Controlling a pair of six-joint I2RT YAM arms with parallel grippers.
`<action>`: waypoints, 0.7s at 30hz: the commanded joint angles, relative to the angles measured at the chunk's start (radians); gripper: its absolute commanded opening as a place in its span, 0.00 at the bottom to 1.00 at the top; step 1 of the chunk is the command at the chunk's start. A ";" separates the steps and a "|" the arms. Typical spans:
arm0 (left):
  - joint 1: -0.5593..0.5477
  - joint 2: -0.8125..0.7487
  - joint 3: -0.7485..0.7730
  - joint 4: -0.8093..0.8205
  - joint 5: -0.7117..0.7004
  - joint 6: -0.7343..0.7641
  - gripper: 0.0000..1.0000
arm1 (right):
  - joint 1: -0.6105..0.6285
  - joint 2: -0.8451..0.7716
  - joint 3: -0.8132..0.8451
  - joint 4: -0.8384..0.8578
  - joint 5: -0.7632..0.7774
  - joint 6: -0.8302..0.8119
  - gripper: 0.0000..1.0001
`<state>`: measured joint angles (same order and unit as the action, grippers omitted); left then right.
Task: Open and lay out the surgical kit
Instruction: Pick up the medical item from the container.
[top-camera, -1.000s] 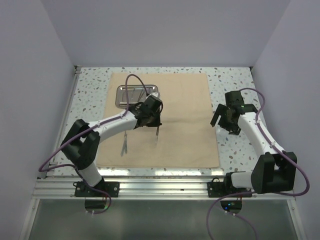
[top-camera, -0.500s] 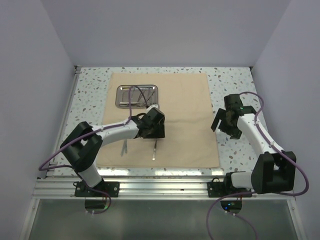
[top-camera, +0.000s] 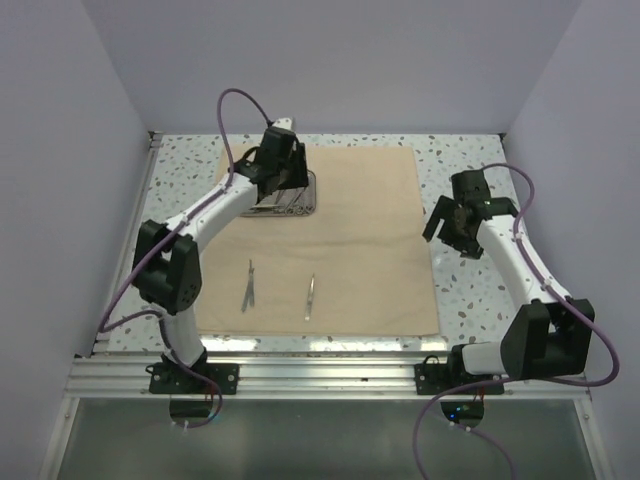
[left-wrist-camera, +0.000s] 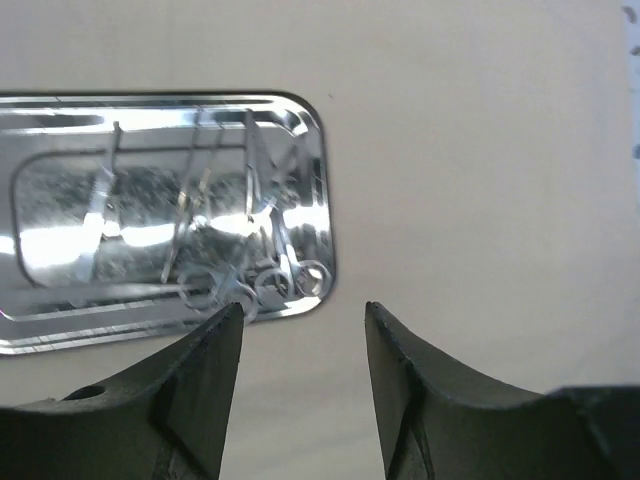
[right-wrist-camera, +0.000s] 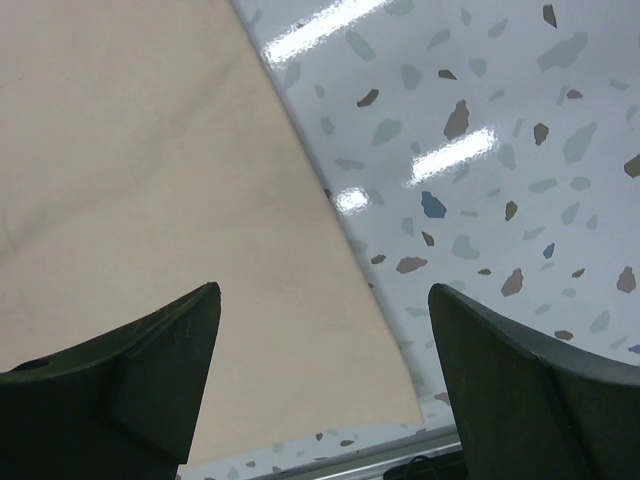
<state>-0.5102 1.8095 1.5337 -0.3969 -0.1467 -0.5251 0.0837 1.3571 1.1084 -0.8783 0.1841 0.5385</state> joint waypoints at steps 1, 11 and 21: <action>0.099 0.180 0.144 -0.037 0.056 0.173 0.55 | -0.004 0.005 0.060 0.027 0.014 0.009 0.89; 0.234 0.499 0.520 -0.111 0.068 0.255 0.46 | -0.007 0.051 0.108 0.009 0.031 -0.017 0.89; 0.266 0.594 0.552 -0.091 0.047 0.280 0.44 | -0.009 0.125 0.116 0.013 0.000 -0.018 0.89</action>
<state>-0.2642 2.3669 2.0373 -0.4927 -0.0898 -0.2852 0.0818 1.4750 1.1831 -0.8753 0.1902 0.5327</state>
